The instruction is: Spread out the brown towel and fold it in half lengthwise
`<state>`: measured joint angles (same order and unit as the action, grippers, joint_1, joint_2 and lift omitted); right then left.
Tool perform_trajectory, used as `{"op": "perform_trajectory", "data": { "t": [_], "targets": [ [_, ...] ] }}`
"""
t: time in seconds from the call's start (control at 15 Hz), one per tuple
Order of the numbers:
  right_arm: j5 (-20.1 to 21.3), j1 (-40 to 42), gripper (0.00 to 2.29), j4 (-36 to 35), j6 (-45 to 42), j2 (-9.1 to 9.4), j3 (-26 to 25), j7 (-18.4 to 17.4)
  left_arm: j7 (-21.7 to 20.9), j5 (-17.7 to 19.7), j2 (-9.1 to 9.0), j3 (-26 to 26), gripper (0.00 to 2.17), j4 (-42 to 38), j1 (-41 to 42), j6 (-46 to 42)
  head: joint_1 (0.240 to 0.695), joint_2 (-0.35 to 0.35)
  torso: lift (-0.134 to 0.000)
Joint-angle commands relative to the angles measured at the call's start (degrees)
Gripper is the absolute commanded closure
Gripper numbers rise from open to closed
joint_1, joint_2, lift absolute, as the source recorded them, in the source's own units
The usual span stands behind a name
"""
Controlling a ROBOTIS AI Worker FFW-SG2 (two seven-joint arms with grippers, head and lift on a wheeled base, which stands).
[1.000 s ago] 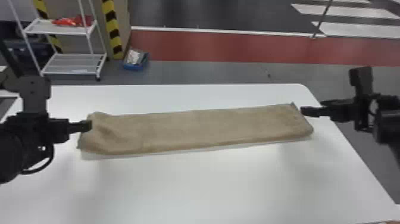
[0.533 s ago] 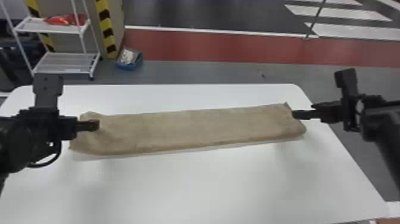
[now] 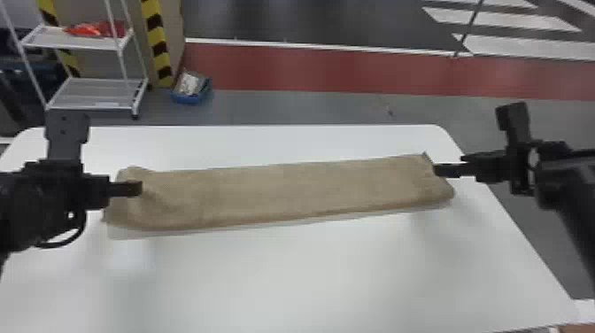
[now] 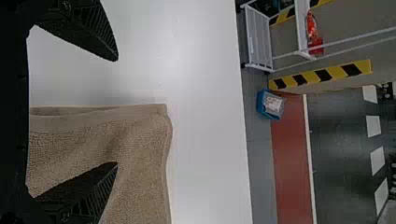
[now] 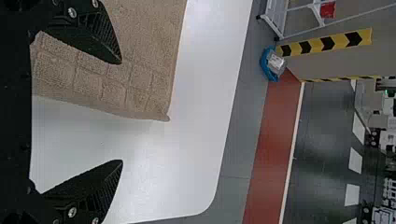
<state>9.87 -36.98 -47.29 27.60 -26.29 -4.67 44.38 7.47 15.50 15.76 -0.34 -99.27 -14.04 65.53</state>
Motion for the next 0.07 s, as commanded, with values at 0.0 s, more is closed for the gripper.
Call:
{"op": "perform_trajectory", "data": {
  "t": [0.0],
  "targets": [
    [-0.2, 0.0, 0.16, 0.0, 0.1, -0.08, 0.0, 0.0, 0.0, -0.2, 0.15, 0.0, 0.09, 0.2, 0.0, 0.0, 0.695, -0.118, -0.125]
  ]
}}
